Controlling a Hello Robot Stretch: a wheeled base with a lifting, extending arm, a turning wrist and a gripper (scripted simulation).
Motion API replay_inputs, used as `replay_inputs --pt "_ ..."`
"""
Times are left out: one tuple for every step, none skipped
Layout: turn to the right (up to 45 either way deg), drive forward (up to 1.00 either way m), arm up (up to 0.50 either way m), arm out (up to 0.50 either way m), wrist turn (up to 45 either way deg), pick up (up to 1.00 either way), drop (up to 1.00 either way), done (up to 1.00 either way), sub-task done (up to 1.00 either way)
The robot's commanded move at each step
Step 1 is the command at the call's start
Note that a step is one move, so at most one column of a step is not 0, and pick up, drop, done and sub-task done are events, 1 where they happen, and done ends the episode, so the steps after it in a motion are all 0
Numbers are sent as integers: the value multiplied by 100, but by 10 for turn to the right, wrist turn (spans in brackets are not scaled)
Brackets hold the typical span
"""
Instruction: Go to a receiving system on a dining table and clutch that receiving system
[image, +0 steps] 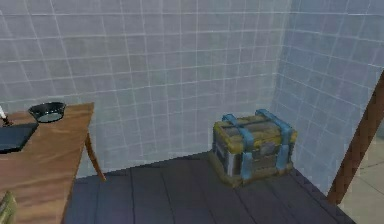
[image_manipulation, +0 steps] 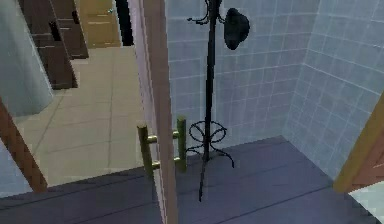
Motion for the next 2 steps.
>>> replay_inputs --pt "-150 0 0 0 0 0 0 0 0" --pt "0 100 0 0 0 0 0 0 0"
